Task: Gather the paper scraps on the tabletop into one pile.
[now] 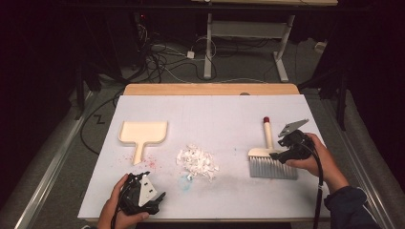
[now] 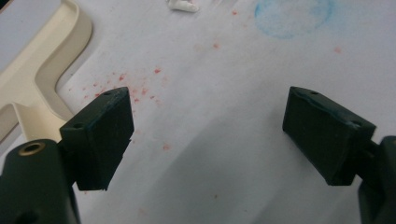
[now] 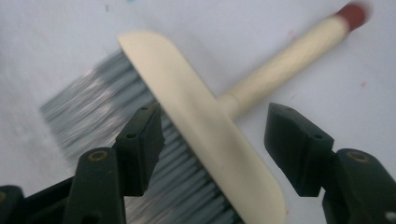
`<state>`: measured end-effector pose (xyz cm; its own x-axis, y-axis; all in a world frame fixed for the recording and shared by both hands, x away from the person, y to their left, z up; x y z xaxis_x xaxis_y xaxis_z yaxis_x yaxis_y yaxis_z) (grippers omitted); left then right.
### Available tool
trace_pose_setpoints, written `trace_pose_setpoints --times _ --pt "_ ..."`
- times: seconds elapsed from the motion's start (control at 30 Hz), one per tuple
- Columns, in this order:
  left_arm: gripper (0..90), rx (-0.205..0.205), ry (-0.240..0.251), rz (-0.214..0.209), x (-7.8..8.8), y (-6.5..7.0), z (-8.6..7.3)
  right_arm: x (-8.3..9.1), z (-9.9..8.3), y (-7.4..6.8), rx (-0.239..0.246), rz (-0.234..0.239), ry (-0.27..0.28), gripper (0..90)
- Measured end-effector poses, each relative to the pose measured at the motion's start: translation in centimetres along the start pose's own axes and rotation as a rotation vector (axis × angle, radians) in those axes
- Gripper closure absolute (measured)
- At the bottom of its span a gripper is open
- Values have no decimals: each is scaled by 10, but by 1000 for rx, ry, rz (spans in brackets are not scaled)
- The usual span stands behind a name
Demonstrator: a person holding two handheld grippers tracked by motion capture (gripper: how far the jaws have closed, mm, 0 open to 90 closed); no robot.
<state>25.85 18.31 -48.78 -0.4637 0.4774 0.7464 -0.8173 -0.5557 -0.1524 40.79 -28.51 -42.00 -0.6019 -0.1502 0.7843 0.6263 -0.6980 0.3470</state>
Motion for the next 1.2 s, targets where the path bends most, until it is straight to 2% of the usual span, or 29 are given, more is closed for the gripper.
trace_pose_setpoints --times 0.07,0.23,0.33,0.37,0.43,0.5,0.6,0.67,0.73,0.83,0.9,1.0,1.2 --pt "157 10 24 -3 3 -1 1 3 1 3 -35 -57 28 357" --pt "157 27 79 1 9 -3 2 -1 1 2 -143 -126 81 416" --pt "157 26 82 6 10 -3 2 -9 2 -3 -176 -144 71 440" --pt "157 25 83 4 10 -3 2 -10 2 -4 -198 -147 77 430" --pt "157 26 84 4 10 -3 2 -9 3 -7 -211 -136 97 403" --pt "157 31 86 0 9 -3 2 -5 5 -9 -218 -173 163 397" --pt "157 24 80 5 9 -3 2 2 9 -11 -237 -200 272 357" --pt "157 21 80 6 10 -3 2 7 10 -11 -259 -205 326 315" --pt "157 25 83 8 10 -3 2 13 9 -12 -282 -230 383 313" --pt "157 21 81 15 10 -3 1 26 8 -15 -298 -234 486 294" --pt "157 19 81 15 11 -3 1 34 6 -18 -304 -218 541 281" --pt "157 21 80 15 11 -3 1 42 2 -25 -293 -225 586 259" --pt "157 22 88 21 11 -3 2 53 -6 -39 -278 -230 640 254"
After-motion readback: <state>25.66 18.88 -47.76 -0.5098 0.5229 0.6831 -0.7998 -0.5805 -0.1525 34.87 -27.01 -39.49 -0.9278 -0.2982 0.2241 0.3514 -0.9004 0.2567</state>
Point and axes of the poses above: each handheld gripper's, and its own axes: x roughly backward along the jaws, z roughly out of its top, y roughly to its right, the point moved 1 cm from there along -x, roughly forward along the jaws, and after that the axes turned 14 degrees about -z, right-handed, at the moved point
